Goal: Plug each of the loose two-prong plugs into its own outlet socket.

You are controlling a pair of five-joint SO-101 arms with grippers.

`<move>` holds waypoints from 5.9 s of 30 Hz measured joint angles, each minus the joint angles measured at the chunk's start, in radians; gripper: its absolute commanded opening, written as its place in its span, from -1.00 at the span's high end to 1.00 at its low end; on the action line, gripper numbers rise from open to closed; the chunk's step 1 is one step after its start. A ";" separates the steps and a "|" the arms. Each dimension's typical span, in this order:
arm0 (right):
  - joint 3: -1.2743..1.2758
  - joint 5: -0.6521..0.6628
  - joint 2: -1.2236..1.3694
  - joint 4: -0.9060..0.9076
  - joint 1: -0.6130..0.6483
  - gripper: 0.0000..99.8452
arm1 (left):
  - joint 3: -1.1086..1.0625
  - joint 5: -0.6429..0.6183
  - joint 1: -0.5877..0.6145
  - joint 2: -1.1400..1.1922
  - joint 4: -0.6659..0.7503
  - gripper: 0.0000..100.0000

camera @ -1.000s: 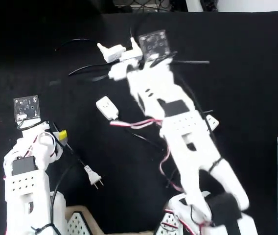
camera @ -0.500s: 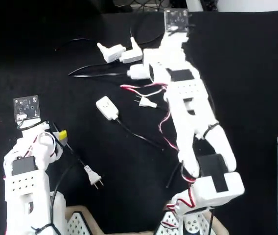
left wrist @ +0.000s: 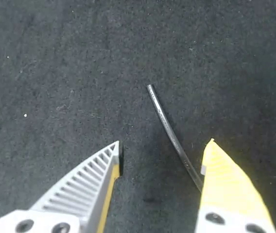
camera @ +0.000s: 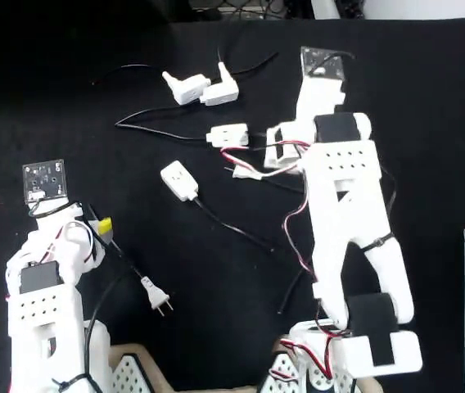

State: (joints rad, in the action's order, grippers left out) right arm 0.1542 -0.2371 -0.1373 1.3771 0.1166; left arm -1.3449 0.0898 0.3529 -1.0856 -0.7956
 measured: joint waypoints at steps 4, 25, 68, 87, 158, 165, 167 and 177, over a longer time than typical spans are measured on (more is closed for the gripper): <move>0.064 -0.135 0.000 -0.034 0.011 0.49 | 0.000 0.000 0.000 0.000 0.000 0.47; 0.149 -0.459 0.149 -0.288 0.201 0.49 | 0.000 0.000 0.000 0.000 0.000 0.47; 0.098 -0.517 0.419 -0.431 0.144 0.55 | -0.014 0.000 0.000 -0.003 0.018 0.47; -0.155 -0.586 0.566 -0.305 0.133 0.59 | -0.014 0.000 0.000 -0.003 0.018 0.47; -0.008 -0.221 0.428 0.097 0.167 0.59 | -0.020 0.000 0.000 -0.003 0.020 0.47; -0.005 -0.334 0.459 0.018 0.239 0.59 | -0.020 0.000 0.000 -0.003 0.020 0.47; -0.006 -0.359 0.500 0.000 0.252 0.60 | -0.020 0.000 0.000 -0.003 0.020 0.47; -0.038 -0.367 0.548 0.029 0.255 0.97 | -0.020 0.000 0.000 -0.003 0.020 0.47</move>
State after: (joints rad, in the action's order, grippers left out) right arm 0.1158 -0.6038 0.4104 1.4062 0.3713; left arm -1.3648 0.0898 0.3529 -1.0886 -0.7756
